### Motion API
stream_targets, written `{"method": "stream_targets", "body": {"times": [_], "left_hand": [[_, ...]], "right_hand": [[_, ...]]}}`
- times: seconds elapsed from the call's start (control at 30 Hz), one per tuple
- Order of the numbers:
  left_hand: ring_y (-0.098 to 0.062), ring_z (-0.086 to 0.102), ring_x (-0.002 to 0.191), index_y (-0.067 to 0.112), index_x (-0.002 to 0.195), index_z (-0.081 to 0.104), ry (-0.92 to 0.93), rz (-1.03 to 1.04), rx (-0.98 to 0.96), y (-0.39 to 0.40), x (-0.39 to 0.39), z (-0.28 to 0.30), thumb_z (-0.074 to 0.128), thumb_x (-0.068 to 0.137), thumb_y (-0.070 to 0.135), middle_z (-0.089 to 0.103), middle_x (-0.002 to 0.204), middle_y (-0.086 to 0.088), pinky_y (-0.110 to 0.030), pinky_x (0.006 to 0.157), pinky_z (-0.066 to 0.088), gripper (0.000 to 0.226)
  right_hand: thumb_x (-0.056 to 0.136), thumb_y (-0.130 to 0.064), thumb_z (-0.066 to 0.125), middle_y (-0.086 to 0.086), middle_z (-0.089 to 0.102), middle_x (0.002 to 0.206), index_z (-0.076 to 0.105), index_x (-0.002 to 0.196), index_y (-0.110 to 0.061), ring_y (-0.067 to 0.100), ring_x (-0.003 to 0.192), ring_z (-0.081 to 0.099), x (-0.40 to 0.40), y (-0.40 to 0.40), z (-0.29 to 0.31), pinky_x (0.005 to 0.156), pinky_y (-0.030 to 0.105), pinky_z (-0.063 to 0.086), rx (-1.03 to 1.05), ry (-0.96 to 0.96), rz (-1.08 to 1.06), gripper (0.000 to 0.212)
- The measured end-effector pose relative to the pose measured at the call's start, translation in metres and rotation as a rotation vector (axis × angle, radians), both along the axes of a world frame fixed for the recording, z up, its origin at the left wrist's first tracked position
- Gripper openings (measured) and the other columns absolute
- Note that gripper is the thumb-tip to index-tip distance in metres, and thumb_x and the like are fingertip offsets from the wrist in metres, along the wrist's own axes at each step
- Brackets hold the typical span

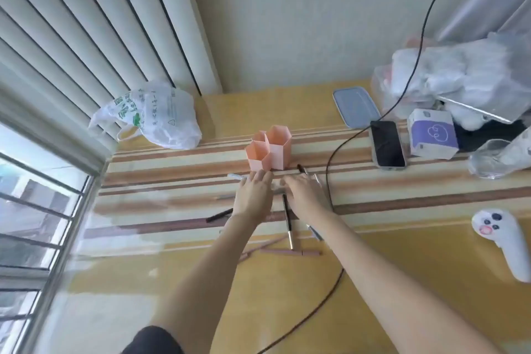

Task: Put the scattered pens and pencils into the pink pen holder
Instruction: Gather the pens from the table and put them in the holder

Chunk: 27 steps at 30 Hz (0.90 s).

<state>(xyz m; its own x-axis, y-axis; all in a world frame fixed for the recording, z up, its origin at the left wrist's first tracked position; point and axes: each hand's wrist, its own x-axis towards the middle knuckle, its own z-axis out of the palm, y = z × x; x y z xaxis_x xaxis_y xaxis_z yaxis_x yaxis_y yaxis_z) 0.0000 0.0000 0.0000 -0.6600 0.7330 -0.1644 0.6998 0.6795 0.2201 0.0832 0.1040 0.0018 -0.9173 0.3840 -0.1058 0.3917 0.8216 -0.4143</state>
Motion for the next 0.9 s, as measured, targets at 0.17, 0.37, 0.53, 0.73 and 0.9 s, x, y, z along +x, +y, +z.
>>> {"method": "stream_targets", "body": {"times": [0.17,0.37,0.53,0.73,0.9], "left_hand": [[-0.032,0.058,0.099,0.009,0.111,0.056,0.113,-0.026,0.168,0.001,-0.010,-0.056,0.041,0.079,0.013,0.065,0.102,-0.009,-0.033,0.088,0.034,0.036],[-0.029,0.053,0.101,0.009,0.107,0.058,0.247,-0.092,0.388,-0.002,-0.014,-0.093,0.050,0.080,0.011,0.064,0.105,-0.008,-0.030,0.089,0.031,0.028],[-0.026,0.051,0.105,0.011,0.111,0.056,0.317,-0.085,0.463,-0.009,-0.003,-0.106,0.039,0.079,0.016,0.063,0.112,-0.007,-0.030,0.089,0.032,0.037],[-0.027,0.045,0.126,0.007,0.126,0.050,0.290,-0.120,0.457,-0.013,-0.002,-0.109,0.025,0.084,0.027,0.055,0.133,-0.008,-0.037,0.103,0.034,0.053],[-0.026,0.037,0.134,0.008,0.135,0.044,0.204,-0.118,0.464,-0.016,-0.002,-0.106,0.020,0.089,0.030,0.048,0.142,-0.007,-0.036,0.110,0.028,0.056]], "right_hand": [[0.087,-0.005,0.054,0.003,0.062,0.129,0.065,0.115,-0.009,0.026,0.121,0.049,-0.025,0.006,-0.047,0.096,0.028,0.036,-0.005,0.150,0.044,0.030],[0.078,-0.011,0.069,0.004,0.071,0.095,0.075,0.090,-0.011,0.030,0.094,0.061,-0.028,0.014,-0.090,0.081,0.034,0.050,0.041,0.414,0.027,0.013],[0.081,-0.014,0.069,0.002,0.070,0.093,0.074,0.091,-0.014,0.028,0.094,0.058,-0.029,0.013,-0.104,0.082,0.034,0.048,0.067,0.519,0.039,0.011],[0.090,-0.013,0.055,0.006,0.067,0.106,0.069,0.103,-0.011,0.028,0.104,0.054,-0.028,0.003,-0.106,0.088,0.037,0.046,0.169,0.477,0.065,0.020],[0.090,-0.012,0.055,0.006,0.068,0.103,0.071,0.104,-0.011,0.028,0.104,0.055,-0.023,0.000,-0.102,0.089,0.041,0.047,0.192,0.463,0.068,0.021]]}}
